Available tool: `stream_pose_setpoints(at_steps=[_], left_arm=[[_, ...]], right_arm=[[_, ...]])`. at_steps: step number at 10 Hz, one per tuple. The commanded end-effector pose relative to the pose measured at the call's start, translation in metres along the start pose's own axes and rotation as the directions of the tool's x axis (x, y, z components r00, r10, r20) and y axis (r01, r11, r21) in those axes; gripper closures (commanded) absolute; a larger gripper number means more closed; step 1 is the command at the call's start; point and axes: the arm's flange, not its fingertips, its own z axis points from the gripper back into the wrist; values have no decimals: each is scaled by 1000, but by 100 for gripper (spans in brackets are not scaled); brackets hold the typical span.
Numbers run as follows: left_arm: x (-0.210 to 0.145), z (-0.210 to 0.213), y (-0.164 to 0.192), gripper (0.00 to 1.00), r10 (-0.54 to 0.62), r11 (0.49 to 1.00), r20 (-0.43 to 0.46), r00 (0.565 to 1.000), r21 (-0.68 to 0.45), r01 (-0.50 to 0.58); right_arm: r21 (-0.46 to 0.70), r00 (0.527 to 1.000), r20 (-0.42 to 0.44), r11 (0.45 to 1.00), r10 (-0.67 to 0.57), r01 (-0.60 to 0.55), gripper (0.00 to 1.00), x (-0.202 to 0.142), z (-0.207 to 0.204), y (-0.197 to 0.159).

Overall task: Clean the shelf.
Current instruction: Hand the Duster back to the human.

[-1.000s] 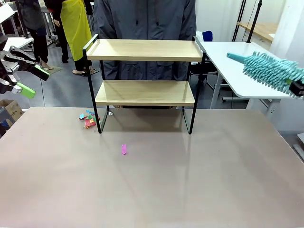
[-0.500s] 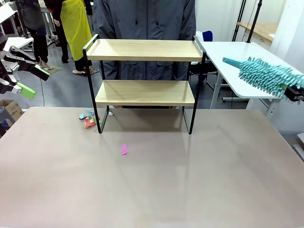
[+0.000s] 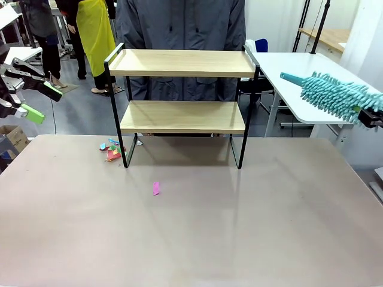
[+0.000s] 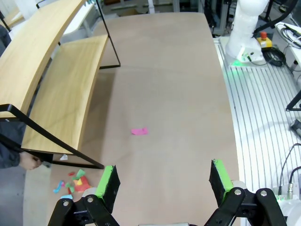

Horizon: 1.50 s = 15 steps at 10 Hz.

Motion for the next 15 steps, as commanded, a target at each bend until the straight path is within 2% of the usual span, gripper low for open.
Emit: stream_pose_setpoints(at_steps=[1, 12, 13, 14, 15], left_arm=[[3, 1, 0, 0, 6, 1000, 26, 1000, -2, -6], [3, 1, 0, 0, 6, 1000, 26, 1000, -2, -6], [3, 1, 0, 0, 6, 1000, 26, 1000, -2, -6], [3, 1, 0, 0, 6, 1000, 26, 1000, -2, -6], [3, 1, 0, 0, 6, 1000, 26, 1000, -2, -6]], right_arm=[[-6, 1000, -5, 1000, 9, -9, 83, 3, 0, 1], [-6, 1000, -5, 1000, 9, -9, 83, 3, 0, 1], [0, 1000, 0, 1000, 1, -1, 25, 1, 0, 0], [6, 1000, 1, 1000, -5, 5, 25, -1, 1, 1], [6, 1000, 6, 1000, -19, 19, 0, 0, -2, 0]])
